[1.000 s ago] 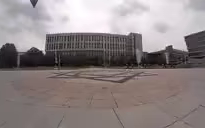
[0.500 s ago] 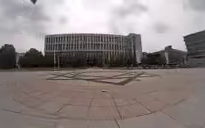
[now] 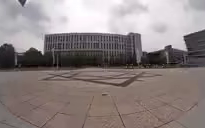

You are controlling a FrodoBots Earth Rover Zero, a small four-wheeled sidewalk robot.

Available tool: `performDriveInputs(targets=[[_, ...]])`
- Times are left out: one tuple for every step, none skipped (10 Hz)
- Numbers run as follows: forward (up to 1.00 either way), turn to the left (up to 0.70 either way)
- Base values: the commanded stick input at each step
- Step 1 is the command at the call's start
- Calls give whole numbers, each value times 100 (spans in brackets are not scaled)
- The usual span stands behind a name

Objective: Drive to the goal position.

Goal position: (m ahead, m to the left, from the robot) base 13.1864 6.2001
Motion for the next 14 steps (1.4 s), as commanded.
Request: performDriveInputs(targets=[[60,0],[60,0],[60,0],[60,0],[60,0],[60,0],[60,0],[60,0],[60,0],[60,0],[60,0],[60,0],[60,0],[60,0]])
